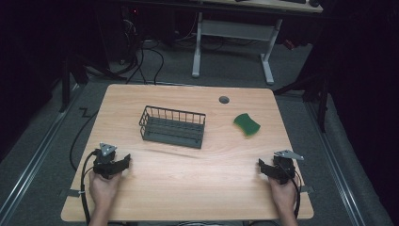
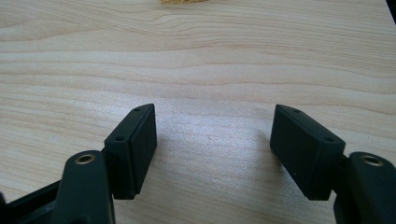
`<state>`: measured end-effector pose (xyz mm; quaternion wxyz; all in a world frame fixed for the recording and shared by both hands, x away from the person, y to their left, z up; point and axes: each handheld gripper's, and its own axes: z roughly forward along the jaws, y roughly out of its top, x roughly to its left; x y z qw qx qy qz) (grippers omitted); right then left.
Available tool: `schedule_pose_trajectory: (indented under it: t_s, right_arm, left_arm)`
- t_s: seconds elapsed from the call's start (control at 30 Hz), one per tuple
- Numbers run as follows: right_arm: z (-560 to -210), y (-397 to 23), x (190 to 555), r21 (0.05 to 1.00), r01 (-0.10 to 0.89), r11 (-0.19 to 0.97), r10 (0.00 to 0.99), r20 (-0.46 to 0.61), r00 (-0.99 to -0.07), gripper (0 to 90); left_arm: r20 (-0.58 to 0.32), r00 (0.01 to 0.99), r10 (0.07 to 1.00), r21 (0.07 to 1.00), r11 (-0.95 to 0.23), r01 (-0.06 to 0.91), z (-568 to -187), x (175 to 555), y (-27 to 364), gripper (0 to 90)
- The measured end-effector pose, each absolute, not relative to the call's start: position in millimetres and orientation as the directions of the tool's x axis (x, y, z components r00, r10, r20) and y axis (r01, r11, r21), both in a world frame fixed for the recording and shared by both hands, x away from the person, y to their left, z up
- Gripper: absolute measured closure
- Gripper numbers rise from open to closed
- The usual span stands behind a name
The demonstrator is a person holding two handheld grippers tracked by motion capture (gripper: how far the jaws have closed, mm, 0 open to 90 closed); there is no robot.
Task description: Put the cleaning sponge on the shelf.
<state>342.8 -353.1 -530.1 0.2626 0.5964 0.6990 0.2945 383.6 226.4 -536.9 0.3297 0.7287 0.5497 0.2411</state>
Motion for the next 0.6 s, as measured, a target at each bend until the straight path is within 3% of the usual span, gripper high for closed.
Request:
schedule_pose_trajectory:
  t_s: [0.6]
  right_arm:
    - [-530.1, -353.5, 342.7, 0.727, 0.678, 0.112, 0.988, -0.011, -0.152, 33.2]
  left_arm:
    - [-0.014, 0.276, 0.961, 0.748, -0.174, 0.641, -536.8, 383.6, 227.0, 38.0]
